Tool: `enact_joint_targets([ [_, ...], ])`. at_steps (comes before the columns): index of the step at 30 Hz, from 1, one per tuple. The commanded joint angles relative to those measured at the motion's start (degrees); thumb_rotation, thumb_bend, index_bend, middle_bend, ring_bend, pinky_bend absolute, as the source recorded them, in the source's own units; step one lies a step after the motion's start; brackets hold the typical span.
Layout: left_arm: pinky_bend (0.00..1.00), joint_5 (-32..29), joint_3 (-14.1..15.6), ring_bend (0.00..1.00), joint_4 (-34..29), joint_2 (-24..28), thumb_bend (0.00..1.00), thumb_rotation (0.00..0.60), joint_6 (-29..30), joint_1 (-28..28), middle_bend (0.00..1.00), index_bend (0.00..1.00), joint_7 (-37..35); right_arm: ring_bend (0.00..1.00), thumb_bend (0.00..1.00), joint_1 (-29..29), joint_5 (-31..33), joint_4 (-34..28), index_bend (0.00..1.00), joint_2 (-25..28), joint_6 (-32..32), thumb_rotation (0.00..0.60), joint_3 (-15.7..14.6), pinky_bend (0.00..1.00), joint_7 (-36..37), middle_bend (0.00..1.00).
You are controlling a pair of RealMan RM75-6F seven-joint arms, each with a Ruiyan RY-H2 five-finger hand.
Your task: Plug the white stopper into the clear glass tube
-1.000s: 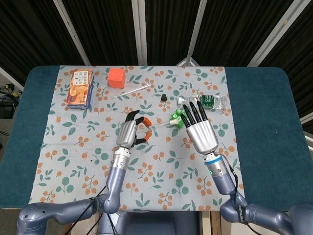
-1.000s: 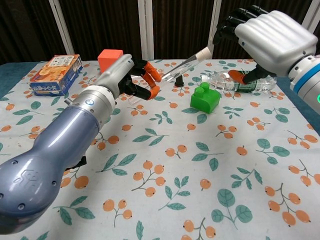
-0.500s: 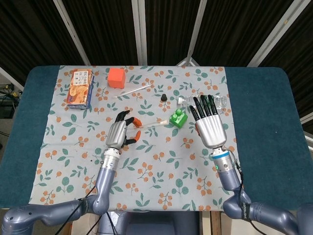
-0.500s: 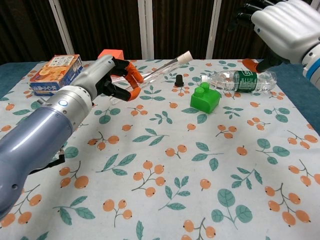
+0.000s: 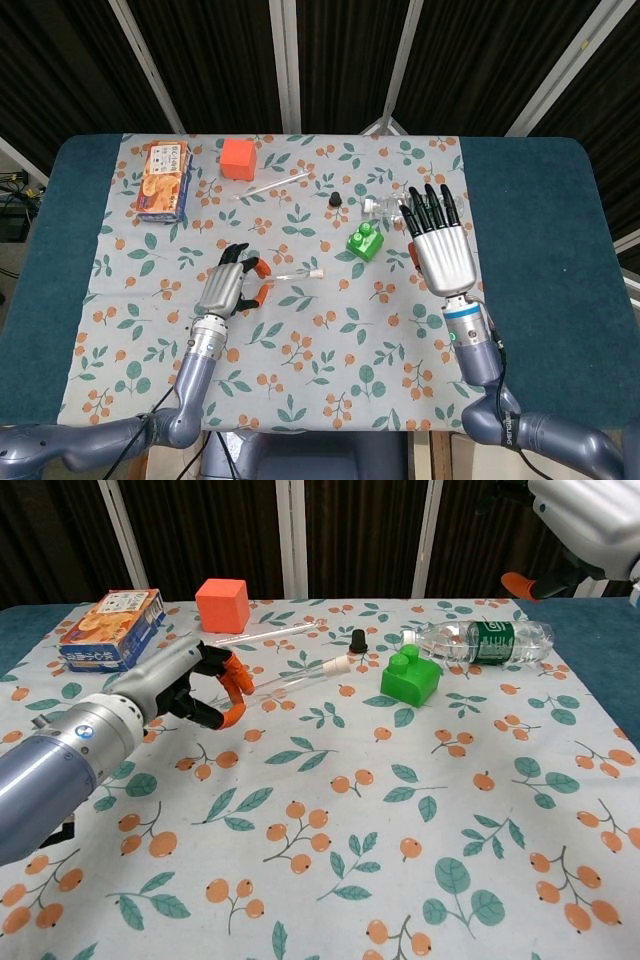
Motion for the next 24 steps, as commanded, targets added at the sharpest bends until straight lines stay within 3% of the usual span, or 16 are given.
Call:
enact_joint_targets([
  [1,0.00,-0.05,0.98,0.09,1.49,-0.47,0.84,0.600,-0.93,0.26,0.57,0.53,0.42,0.04,0.40,-0.07,0.11,-0.40,0.25,0.33,0.07,0.600,0.12,0.07,0.19,0.13],
  [16,0.00,-4.52,0.75,0.09,3.84,-3.16,0.84,0.600,-3.86,-1.10,0.57,0.53,8.44,0.04,0.40,-0.04,-0.11,-1.27,0.25,1.37,0.07,0.600,-0.24,0.07,0.70,0.12],
  [24,0.00,-5.57,0.38,0.09,3.07,-3.10,0.76,0.600,-3.91,-1.44,0.55,0.50,11.29,0.04,0.40,0.21,0.07,-1.27,0.25,1.36,-0.15,0.600,-0.22,0.07,1.03,0.12],
])
